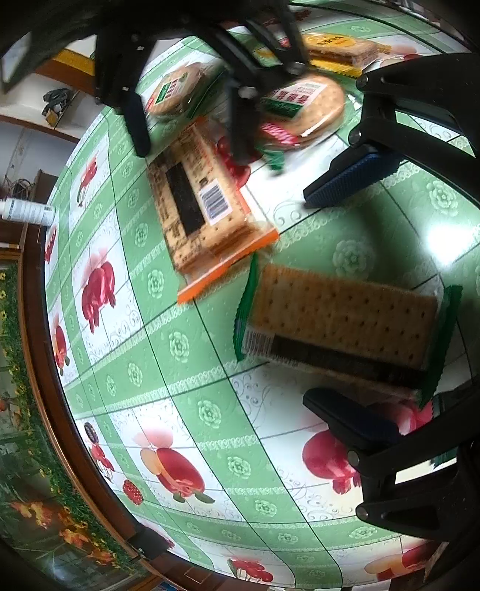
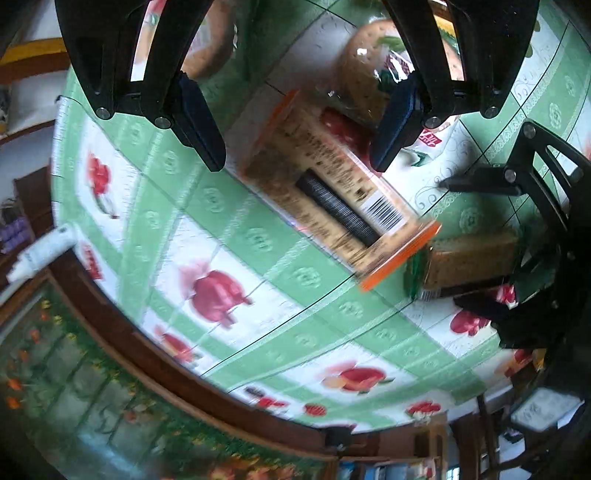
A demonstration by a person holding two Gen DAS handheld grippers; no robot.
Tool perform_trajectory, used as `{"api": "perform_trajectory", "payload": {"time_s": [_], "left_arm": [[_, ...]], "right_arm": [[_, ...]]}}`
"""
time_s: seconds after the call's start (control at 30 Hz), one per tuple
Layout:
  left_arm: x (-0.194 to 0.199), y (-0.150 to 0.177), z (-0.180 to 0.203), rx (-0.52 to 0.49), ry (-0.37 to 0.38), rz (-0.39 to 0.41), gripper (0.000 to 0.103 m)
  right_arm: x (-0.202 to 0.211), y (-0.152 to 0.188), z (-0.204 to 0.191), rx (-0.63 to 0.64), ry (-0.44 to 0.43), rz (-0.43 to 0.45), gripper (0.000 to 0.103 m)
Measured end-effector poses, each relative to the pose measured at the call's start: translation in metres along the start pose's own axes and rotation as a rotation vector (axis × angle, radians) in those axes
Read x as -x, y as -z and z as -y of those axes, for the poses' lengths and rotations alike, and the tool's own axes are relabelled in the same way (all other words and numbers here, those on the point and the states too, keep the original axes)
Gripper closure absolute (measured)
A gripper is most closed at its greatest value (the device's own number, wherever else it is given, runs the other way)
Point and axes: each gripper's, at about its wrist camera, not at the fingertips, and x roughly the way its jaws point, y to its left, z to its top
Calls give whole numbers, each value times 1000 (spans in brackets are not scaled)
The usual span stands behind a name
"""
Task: Organize snacks
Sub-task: 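Grasp the brown orange-edged biscuit pack with the right tool while the left tool holds the saltine pack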
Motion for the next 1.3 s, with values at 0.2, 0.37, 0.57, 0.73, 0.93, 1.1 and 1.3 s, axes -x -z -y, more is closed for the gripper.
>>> {"api": "perform_trajectory", "payload": {"time_s": [0.2,0.37,0.57,0.73,0.93,1.1,1.3], "left_arm": [[-2,-4,-7,2,-1,-8,4],[-2,-4,-7,-3,1,-15,4],[-2,-4,-7,-5,3,-15,4],[-2,-4,-7,-4,2,-13,4],[-3,-5,-8,-2,3,-10,4],[-1,-5,-7,27,-14,3,14],[10,1,-12,94,-53,29,51]], "right_arm": [[-11,-12,-2,52,-21,-2,19],[-16,-26,-2,123,-32,-30,19],[-17,-39,-19,315,81,-54,19],[-28,-52,-13,319,8,-78,13],[-44,-53,16,57,-189,-96,18],[-29,-35,4,-4,-158,-31,40],[-14,-18,-7,-88,-109,-3,44]]}}
